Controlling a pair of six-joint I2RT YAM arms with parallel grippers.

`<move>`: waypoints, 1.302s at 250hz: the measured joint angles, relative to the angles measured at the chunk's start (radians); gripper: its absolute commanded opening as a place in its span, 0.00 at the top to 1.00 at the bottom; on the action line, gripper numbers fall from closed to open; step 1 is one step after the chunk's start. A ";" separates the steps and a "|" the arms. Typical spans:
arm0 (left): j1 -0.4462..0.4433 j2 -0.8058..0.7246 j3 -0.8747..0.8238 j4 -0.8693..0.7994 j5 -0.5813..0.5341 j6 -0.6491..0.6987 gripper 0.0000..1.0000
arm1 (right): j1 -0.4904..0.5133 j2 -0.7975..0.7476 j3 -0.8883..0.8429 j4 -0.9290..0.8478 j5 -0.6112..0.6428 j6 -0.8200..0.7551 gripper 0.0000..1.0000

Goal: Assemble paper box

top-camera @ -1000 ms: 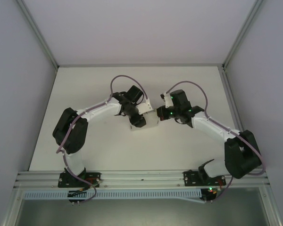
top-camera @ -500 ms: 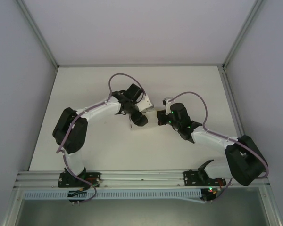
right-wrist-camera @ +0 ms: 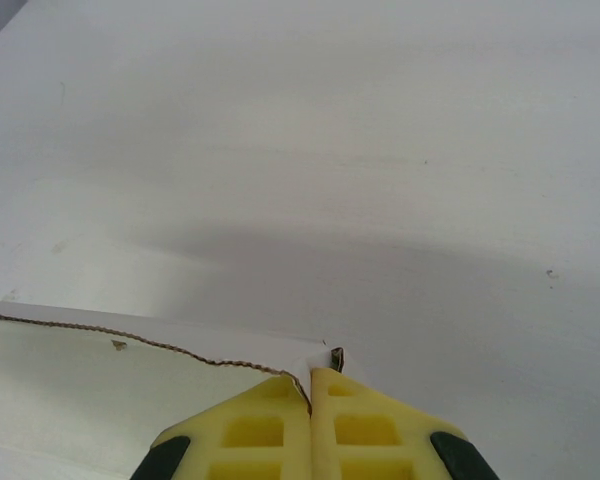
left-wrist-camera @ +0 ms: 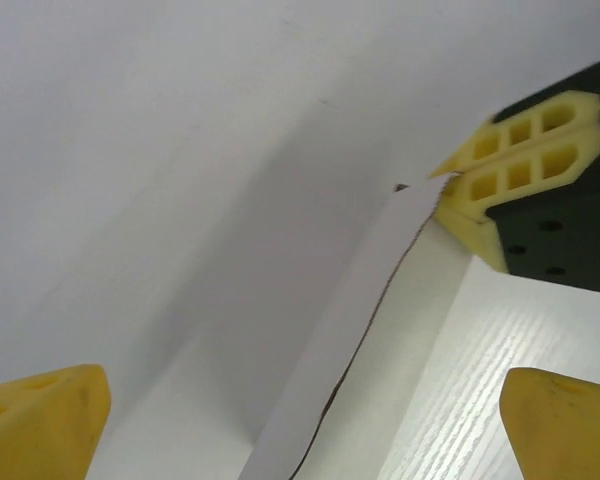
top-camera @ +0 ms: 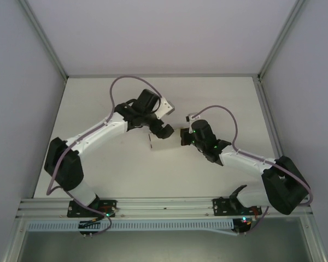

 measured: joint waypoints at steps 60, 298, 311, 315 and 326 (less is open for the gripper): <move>0.015 -0.114 -0.160 -0.033 -0.136 -0.178 0.15 | 0.015 0.014 0.033 -0.047 0.027 0.013 1.00; 0.077 -0.055 -0.160 -0.043 -0.095 -0.219 1.00 | 0.058 0.047 0.076 -0.090 0.082 0.006 1.00; 0.077 -0.055 -0.160 -0.043 -0.094 -0.220 1.00 | 0.060 0.042 0.071 -0.089 0.082 -0.001 1.00; 0.077 -0.055 -0.160 -0.043 -0.093 -0.222 1.00 | 0.062 0.040 0.070 -0.090 0.084 -0.003 1.00; 0.081 -0.053 -0.159 -0.043 -0.088 -0.229 1.00 | 0.066 0.037 0.068 -0.090 0.089 -0.010 1.00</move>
